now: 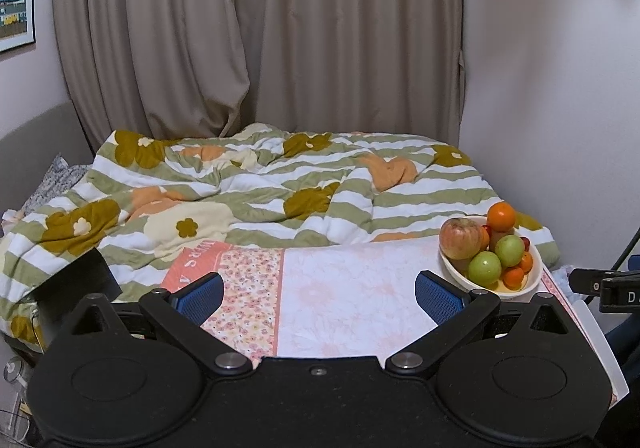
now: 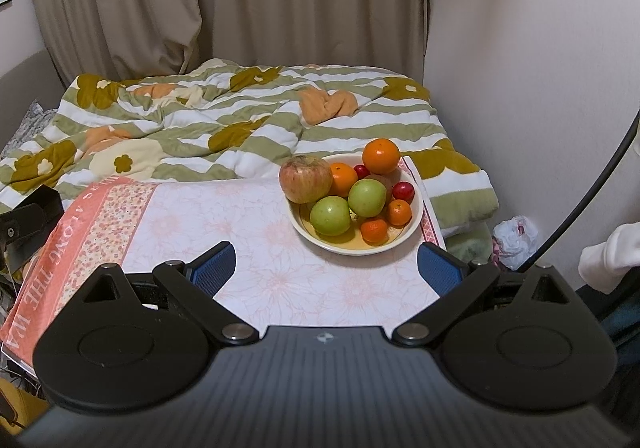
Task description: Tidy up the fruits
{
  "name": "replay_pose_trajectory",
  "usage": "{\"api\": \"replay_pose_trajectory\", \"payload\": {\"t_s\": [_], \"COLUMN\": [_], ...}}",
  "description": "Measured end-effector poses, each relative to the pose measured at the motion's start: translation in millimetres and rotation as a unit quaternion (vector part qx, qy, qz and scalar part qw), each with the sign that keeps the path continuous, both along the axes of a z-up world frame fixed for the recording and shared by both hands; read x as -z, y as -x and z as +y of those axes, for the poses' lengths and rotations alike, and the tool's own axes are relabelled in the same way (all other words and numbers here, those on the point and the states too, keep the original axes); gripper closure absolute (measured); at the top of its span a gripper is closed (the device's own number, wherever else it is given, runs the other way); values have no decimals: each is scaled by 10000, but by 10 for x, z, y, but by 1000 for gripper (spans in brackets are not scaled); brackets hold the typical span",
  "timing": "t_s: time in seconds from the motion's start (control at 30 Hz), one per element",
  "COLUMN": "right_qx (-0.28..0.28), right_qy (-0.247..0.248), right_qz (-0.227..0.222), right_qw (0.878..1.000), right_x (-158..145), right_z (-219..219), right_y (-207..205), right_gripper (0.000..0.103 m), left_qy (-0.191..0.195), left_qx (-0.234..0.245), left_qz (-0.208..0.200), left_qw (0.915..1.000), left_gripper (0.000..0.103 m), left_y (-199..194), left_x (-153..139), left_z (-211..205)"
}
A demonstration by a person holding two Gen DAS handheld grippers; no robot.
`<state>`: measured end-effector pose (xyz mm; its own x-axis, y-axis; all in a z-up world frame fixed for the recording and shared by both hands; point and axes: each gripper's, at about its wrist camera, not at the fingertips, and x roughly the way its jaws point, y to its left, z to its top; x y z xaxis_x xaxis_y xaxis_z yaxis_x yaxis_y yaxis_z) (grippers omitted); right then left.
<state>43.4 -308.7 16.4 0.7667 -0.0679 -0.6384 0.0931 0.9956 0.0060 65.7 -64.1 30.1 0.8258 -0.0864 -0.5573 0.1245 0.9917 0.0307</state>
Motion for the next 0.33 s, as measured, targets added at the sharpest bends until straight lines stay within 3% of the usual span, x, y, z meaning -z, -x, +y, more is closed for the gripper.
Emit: {"api": "replay_pose_trajectory", "payload": {"t_s": [0.33], "right_qx": [3], "right_qy": [-21], "right_qz": [25], "right_qw": [10000], "right_x": [9], "right_z": [-12], "right_y": [-26], "right_gripper": [0], "left_qy": [-6], "left_qx": [-26], "left_qz": [78], "left_qw": [10000], "left_gripper": [0], "left_y": [-12], "left_x": [41], "left_z": [14]}}
